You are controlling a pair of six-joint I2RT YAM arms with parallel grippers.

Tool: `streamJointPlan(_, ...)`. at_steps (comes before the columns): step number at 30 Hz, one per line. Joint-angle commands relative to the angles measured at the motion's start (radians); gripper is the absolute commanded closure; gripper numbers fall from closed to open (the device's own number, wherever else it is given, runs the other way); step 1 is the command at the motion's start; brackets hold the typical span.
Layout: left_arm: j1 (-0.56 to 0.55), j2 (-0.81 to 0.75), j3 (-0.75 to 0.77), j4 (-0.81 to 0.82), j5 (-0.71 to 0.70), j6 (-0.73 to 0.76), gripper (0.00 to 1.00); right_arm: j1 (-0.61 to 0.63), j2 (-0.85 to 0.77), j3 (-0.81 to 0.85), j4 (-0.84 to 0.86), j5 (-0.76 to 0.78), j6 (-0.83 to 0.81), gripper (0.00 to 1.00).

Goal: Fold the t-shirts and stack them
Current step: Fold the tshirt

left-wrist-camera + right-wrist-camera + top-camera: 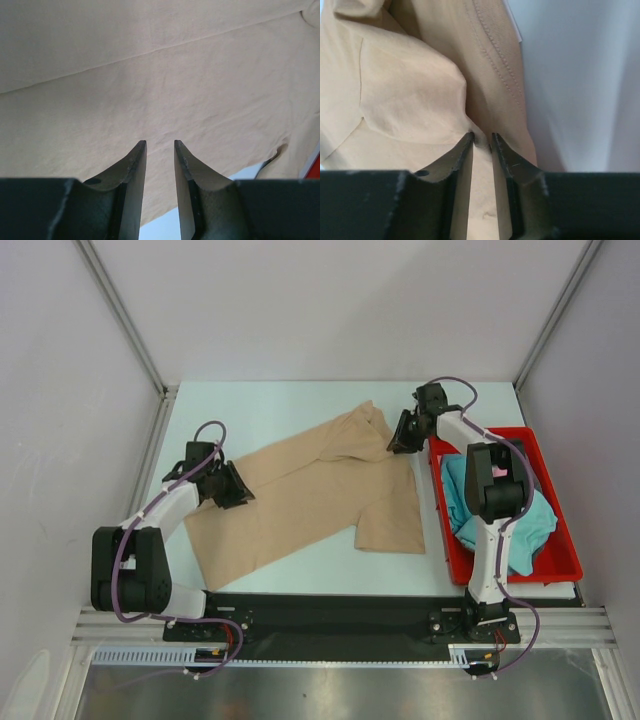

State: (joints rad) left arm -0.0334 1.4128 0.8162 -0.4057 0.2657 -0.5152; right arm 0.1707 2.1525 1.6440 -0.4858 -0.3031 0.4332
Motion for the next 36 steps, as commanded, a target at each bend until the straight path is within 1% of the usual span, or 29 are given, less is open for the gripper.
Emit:
streamJointPlan(1,-0.003,-0.037,0.043,-0.007,-0.008,0.012,0.66,0.0,0.0,0.043,0.015,-0.036,0.007,0.74)
streamJointPlan(2,-0.005,-0.04,0.044,-0.007,-0.01,0.011,0.66,-0.005,0.0,0.042,0.013,-0.042,0.009,0.81)
streamJointPlan(5,-0.003,-0.048,0.055,-0.015,-0.016,0.011,0.66,-0.016,-0.022,0.047,-0.014,-0.054,0.028,1.0)
streamJointPlan(10,-0.003,-0.054,0.073,-0.018,-0.029,0.009,0.66,-0.027,-0.118,-0.006,-0.04,-0.019,0.065,1.0)
streamJointPlan(13,-0.003,-0.051,0.074,-0.016,-0.033,0.004,0.67,-0.027,-0.167,-0.041,-0.056,-0.01,0.116,1.0)
streamJointPlan(16,-0.003,-0.049,0.07,-0.012,-0.034,0.0,0.67,-0.027,-0.226,-0.119,-0.036,0.004,0.185,1.0)
streamJointPlan(17,-0.003,-0.049,0.072,-0.013,-0.033,0.0,0.67,-0.027,-0.253,-0.172,-0.022,0.01,0.2,1.0)
streamJointPlan(21,-0.003,-0.052,0.072,-0.019,-0.042,0.003,0.67,-0.023,-0.31,-0.297,0.059,0.025,0.3,1.0)
streamJointPlan(24,-0.003,-0.054,0.072,-0.022,-0.048,0.003,0.67,-0.025,-0.306,-0.355,0.125,-0.001,0.348,1.0)
streamJointPlan(26,-0.003,-0.054,0.074,-0.024,-0.046,0.004,0.67,-0.025,-0.286,-0.357,0.156,-0.017,0.366,1.0)
streamJointPlan(29,-0.003,-0.054,0.081,-0.033,-0.051,0.006,0.67,-0.025,-0.25,-0.32,0.139,-0.024,0.358,1.0)
streamJointPlan(34,-0.003,-0.064,0.086,-0.044,-0.065,0.007,0.67,-0.011,-0.276,-0.374,0.186,-0.041,0.397,1.0)
streamJointPlan(36,-0.002,-0.066,0.084,-0.044,-0.065,0.007,0.67,-0.005,-0.273,-0.368,0.214,-0.039,0.389,1.0)
